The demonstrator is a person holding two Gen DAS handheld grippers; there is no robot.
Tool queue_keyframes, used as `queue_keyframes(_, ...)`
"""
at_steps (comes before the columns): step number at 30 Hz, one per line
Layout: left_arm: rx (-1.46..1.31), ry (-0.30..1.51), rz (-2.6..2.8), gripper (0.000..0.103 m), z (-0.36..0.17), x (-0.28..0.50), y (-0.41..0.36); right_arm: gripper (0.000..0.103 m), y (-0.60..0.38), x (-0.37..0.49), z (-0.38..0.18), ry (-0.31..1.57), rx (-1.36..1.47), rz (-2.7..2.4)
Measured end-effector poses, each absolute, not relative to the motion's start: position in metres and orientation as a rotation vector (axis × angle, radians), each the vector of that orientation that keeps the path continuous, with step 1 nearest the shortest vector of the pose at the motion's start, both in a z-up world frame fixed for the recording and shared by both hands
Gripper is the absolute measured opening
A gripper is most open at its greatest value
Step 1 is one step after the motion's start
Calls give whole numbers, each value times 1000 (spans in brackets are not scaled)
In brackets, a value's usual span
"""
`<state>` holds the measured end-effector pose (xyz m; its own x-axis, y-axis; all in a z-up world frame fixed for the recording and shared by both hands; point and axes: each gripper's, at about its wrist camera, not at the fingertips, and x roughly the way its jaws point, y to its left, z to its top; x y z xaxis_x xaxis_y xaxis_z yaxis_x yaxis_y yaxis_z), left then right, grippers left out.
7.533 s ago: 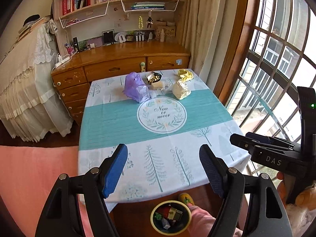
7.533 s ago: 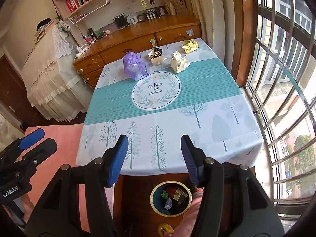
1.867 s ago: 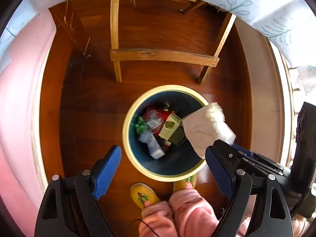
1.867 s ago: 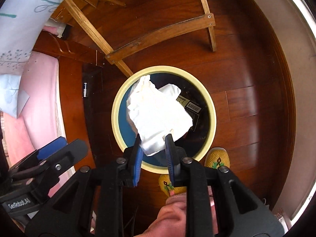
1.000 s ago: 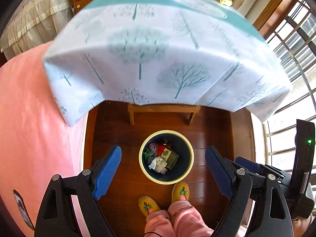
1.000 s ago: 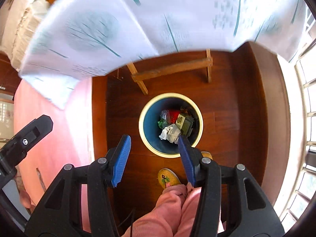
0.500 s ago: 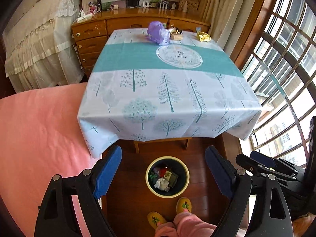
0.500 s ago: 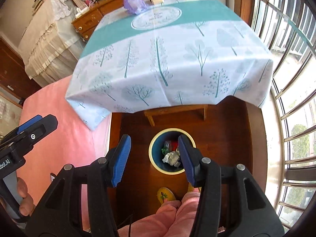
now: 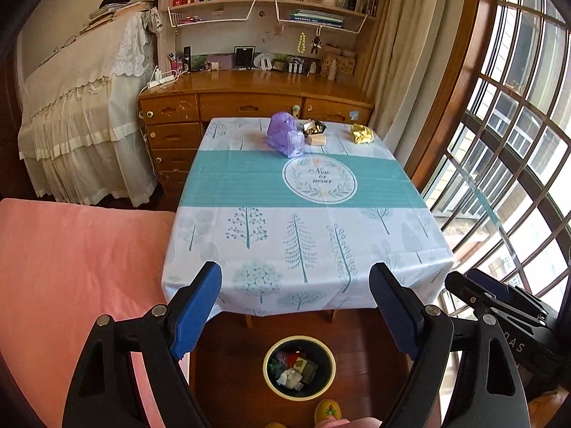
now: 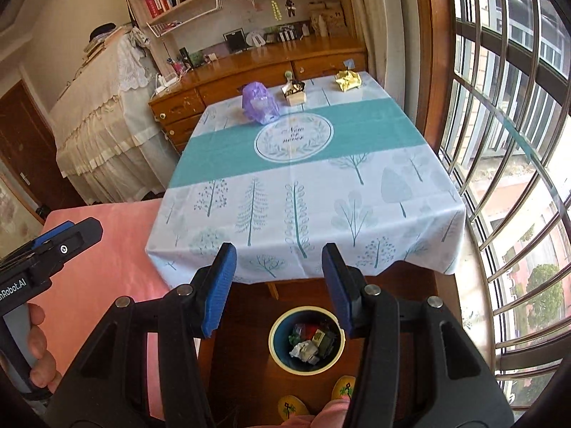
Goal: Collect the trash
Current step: 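Raise both tools from the bin back over the table, then grasp the purple plastic bag with the left gripper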
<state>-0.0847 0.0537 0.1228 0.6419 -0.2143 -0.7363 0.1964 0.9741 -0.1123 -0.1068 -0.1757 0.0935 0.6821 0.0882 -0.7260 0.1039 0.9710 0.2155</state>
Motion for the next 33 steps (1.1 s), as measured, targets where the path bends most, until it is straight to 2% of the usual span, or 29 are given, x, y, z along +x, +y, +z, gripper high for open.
queue_keyframes(6, -20, 789, -214, 86, 158, -51, 55, 47, -171, -83, 133, 748, 215, 11)
queue_keyframes(12, -10, 797, -173, 86, 160, 9, 49, 47, -182, -26, 136, 738, 224, 32)
queue_keyframes(17, -7, 852, -137, 86, 138, 88, 30, 47, -205, 55, 114, 767, 228, 78)
queue_keyframes(33, -121, 1115, -42, 86, 23, 419, -68, 47, -310, 382, 12, 960, 228, 229)
